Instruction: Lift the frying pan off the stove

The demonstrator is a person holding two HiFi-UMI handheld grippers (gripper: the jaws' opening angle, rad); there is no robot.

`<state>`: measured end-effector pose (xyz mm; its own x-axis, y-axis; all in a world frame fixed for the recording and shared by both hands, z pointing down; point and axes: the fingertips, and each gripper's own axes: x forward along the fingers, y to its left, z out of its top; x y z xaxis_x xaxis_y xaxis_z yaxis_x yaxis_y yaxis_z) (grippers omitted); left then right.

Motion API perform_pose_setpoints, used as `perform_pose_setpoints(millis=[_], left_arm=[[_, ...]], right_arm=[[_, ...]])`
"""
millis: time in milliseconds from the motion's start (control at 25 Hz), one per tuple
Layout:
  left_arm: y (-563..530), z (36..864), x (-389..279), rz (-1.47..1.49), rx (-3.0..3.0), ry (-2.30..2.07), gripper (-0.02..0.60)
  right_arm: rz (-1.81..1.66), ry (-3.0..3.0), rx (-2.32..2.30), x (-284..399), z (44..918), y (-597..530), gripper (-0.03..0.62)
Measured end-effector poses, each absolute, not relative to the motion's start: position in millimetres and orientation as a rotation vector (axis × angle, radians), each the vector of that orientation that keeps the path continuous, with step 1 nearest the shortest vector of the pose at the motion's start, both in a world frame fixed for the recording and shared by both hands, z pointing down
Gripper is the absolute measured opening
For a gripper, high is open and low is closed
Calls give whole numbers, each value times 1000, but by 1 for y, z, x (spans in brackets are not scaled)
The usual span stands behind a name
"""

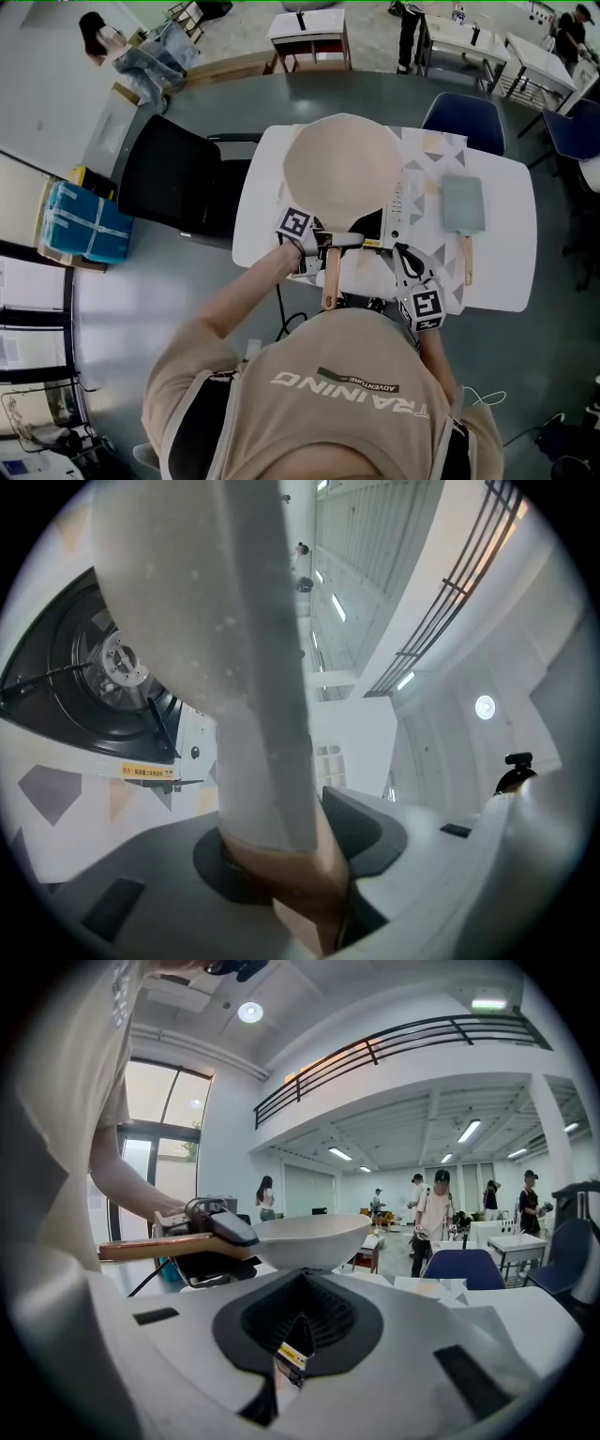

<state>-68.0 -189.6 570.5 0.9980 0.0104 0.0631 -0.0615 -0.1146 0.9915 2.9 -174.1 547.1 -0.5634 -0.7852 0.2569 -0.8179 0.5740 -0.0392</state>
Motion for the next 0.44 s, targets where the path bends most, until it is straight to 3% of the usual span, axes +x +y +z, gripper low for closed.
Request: perform_pose_setpoints(millis=[440], left_arm=[[-190,573,-69,47,1659,-52,170]], right_arm=[[223,-2594,1334,5,546,-174,-3]])
